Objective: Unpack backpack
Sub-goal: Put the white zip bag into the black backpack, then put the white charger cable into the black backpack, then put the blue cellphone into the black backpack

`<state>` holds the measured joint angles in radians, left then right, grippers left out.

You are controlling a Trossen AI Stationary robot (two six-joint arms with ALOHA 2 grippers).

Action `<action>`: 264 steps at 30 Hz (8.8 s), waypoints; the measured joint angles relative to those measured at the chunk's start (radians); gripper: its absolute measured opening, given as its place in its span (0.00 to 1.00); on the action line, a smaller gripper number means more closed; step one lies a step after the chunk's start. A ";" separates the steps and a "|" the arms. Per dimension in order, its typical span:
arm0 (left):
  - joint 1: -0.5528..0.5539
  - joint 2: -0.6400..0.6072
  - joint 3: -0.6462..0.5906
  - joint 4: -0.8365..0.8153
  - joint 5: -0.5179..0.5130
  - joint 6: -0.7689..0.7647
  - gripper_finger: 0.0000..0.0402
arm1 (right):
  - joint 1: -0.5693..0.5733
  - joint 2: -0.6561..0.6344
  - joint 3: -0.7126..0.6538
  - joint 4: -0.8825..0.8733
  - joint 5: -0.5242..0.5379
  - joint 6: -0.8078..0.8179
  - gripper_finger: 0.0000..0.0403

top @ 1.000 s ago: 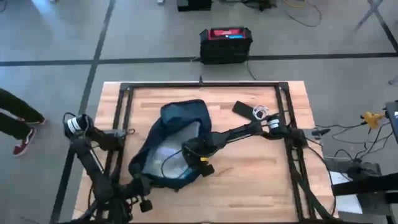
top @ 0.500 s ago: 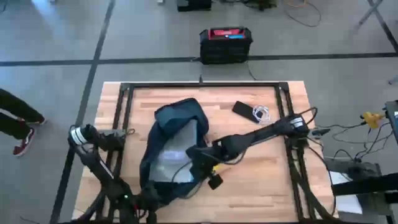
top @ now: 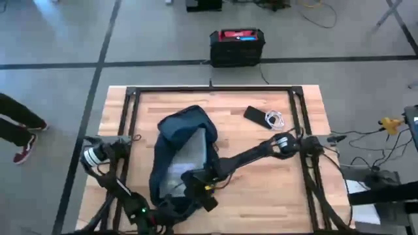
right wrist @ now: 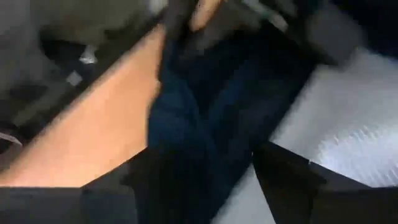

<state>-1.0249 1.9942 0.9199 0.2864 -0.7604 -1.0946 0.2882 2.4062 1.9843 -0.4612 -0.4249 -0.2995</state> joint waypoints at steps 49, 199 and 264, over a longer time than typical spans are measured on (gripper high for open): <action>0.240 -0.195 -0.005 -0.496 0.012 0.122 0.00 | 0.095 -0.269 0.168 -1.145 0.580 0.394 0.04; 0.228 -0.491 0.092 -0.312 -0.155 0.683 0.60 | -0.068 -0.898 -1.292 0.181 0.386 0.958 0.39; 0.538 0.287 0.546 -0.290 0.235 1.541 0.46 | 0.440 -0.588 -1.031 0.245 0.827 0.981 0.26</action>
<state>-0.4866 2.2816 1.4654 -0.0034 -0.5257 0.4465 0.7278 1.8187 0.9529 -0.2158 0.4017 0.6816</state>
